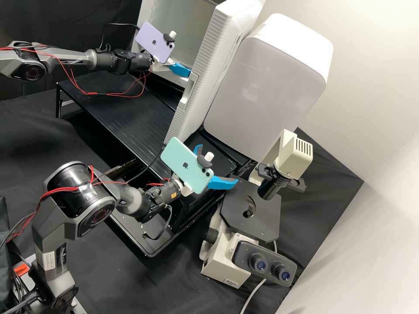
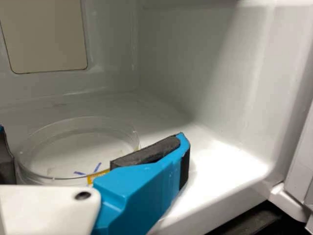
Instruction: Place the petri dish in the incubator
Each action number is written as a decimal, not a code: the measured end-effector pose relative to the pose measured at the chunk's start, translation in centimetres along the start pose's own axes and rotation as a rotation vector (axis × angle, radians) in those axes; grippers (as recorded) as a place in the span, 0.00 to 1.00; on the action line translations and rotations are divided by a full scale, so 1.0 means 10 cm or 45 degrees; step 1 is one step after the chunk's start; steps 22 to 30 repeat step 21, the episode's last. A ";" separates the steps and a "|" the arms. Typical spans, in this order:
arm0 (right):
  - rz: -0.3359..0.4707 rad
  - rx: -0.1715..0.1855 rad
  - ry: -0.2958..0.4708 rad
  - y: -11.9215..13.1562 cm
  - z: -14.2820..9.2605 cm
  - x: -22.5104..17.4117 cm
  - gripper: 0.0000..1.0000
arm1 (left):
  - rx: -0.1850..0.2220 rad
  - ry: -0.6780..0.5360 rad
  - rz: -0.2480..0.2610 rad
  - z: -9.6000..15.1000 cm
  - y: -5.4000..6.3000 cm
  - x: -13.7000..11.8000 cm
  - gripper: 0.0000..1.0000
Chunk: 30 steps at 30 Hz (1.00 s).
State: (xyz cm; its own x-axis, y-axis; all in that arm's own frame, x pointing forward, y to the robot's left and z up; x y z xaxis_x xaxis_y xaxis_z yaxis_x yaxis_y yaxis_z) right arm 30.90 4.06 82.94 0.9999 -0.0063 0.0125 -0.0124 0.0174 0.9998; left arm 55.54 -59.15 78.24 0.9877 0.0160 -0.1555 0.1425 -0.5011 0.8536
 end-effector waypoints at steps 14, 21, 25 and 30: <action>0.000 0.000 0.000 0.00 0.00 0.00 1.00 | 0.225 0.081 0.128 0.01 -0.12 -0.38 1.00; 0.000 0.000 0.000 0.00 0.00 0.00 1.00 | 0.166 0.061 0.147 0.03 -0.19 -0.65 1.00; 0.000 0.000 0.000 0.00 0.00 0.00 1.00 | 0.166 0.061 0.147 0.03 -0.19 -0.65 1.00; 0.000 0.000 0.000 0.00 0.00 0.00 1.00 | 0.166 0.061 0.147 0.03 -0.19 -0.65 1.00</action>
